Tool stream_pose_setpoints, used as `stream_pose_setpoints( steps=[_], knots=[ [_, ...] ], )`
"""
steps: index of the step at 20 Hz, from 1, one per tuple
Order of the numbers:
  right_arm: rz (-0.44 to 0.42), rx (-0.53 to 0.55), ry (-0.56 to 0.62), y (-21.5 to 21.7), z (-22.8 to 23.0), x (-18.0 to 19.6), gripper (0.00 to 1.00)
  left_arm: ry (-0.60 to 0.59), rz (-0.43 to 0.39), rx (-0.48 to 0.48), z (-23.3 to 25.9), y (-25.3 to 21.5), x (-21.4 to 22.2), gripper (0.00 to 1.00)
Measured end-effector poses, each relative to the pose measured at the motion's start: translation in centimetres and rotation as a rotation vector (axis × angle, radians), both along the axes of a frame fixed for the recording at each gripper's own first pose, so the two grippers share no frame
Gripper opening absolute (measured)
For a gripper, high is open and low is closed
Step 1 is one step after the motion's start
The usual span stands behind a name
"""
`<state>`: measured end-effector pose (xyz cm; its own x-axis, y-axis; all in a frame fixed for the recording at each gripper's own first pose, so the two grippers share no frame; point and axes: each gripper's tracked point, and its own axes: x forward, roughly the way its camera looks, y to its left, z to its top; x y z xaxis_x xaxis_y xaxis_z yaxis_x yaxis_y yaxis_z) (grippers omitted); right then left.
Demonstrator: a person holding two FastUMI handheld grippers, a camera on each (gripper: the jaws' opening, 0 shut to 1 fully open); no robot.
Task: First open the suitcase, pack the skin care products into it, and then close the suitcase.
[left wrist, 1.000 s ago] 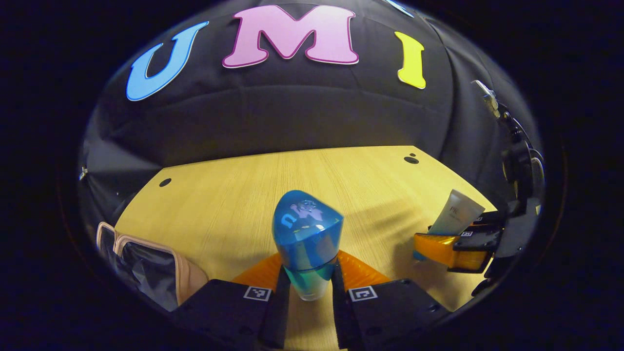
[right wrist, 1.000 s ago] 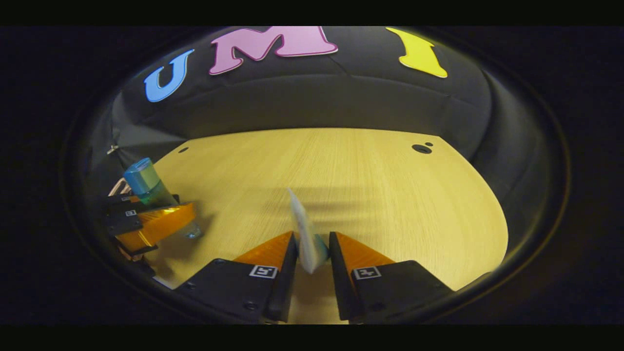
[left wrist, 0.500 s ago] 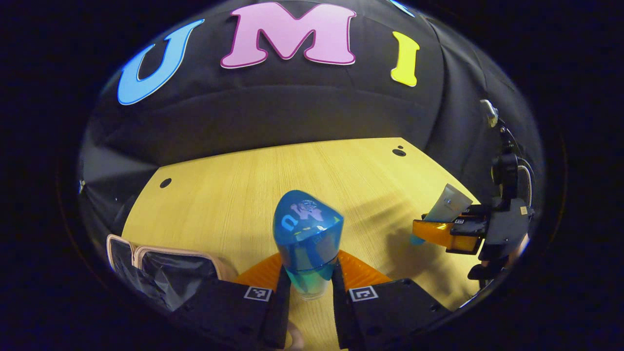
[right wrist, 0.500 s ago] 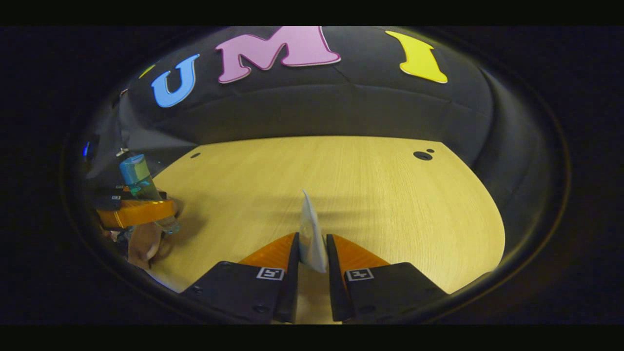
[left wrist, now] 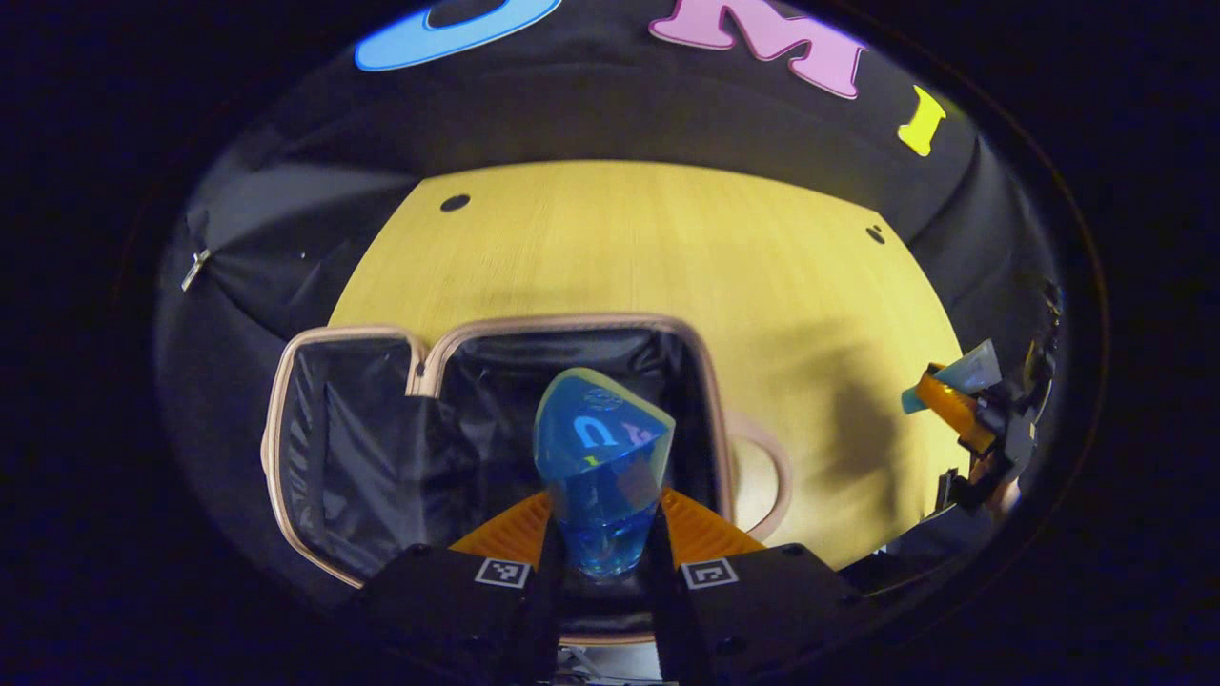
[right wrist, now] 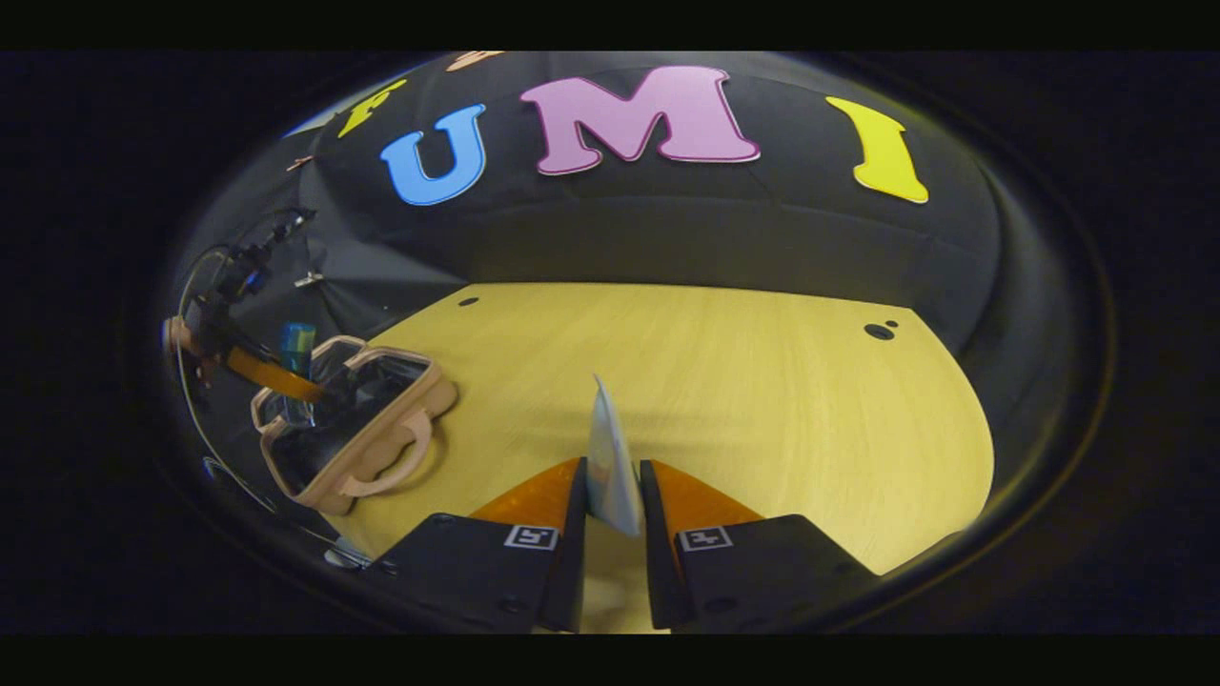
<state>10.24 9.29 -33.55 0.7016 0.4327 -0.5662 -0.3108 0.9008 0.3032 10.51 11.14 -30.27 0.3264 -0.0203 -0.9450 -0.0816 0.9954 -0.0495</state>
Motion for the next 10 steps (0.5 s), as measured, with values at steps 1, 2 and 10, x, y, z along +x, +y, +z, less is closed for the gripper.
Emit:
stream_pose_setpoints(
  steps=[1, 2, 10],
  knots=[
    [0.004, 0.011, 0.002, 1.1, 0.7, -0.5, 0.30, 0.058, -0.001, -0.016, -1.3, -0.5, 0.0, 0.43],
    [0.009, 0.012, -0.001, 2.0, 1.4, -0.7, 0.31, 0.102, 0.004, -0.034, -2.5, -0.5, 0.0, 0.43],
    [0.035, -0.021, -0.028, 6.9, 5.3, -3.1, 0.30, 0.272, 0.064, -0.109, -6.9, 1.5, -1.3, 0.43]
  ],
)
